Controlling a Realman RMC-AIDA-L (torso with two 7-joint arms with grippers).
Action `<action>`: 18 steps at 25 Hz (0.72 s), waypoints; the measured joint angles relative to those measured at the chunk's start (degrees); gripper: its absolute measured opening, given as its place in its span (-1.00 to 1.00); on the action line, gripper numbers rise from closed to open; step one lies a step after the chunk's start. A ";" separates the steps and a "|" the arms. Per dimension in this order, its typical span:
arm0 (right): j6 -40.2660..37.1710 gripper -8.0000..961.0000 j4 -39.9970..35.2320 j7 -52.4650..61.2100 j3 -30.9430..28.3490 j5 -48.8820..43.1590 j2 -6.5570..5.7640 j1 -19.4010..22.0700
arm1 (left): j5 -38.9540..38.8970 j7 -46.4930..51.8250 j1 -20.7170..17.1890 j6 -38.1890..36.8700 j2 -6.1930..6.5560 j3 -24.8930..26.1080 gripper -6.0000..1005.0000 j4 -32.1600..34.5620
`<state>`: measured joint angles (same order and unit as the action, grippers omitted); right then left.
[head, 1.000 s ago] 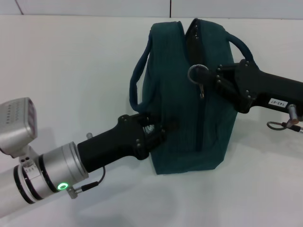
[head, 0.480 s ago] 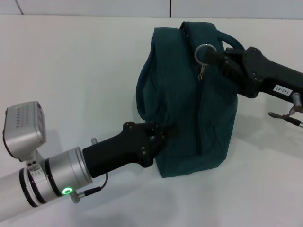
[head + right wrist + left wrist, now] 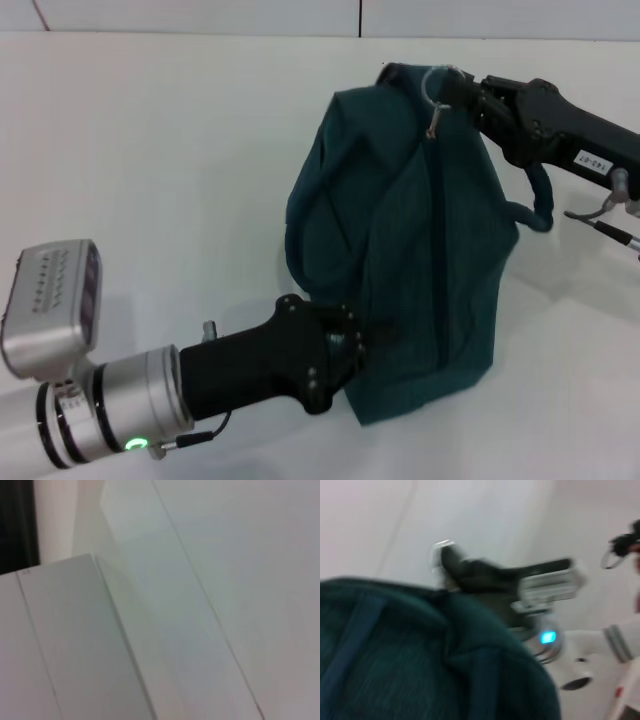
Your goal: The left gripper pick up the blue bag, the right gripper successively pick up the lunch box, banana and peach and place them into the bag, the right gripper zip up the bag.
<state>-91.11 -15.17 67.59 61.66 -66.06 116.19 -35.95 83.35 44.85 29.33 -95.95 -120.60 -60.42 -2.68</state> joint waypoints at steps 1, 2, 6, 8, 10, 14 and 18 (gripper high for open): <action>0.59 -0.88 -0.10 0.00 0.00 0.02 0.00 0.00 | 0.14 -0.68 -0.04 -1.09 0.10 -0.33 -0.88 0.02; 0.99 -0.88 -0.15 -0.01 -0.01 0.03 0.00 0.00 | 0.22 -1.25 -0.07 -2.09 0.17 -0.70 -0.88 0.04; 2.12 -0.87 -0.22 -0.21 -0.14 0.08 0.00 0.00 | 0.51 -2.39 -0.33 -5.53 0.37 -2.85 -0.88 1.26; 4.86 -0.87 -0.27 -0.54 -0.49 0.20 -0.01 0.00 | 1.11 -2.43 -0.92 -6.56 0.37 -3.74 -0.88 2.46; 5.76 -0.87 -0.31 -0.80 -0.57 0.28 -0.01 0.00 | 1.29 -2.48 -1.46 -7.32 0.41 -3.98 -0.88 3.22; 6.46 -0.86 -0.37 -1.76 -0.47 1.44 0.00 0.35 | 1.17 -2.54 -1.93 -7.64 0.52 -3.99 -0.88 3.22; 5.13 -0.86 -0.15 -3.16 -0.44 1.85 -0.01 1.00 | 0.29 -2.55 -2.54 -7.63 0.54 -3.56 -0.88 3.20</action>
<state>-85.97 -15.33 64.43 61.22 -64.20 116.19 -34.95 83.64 42.30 26.78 -103.58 -120.07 -63.98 0.52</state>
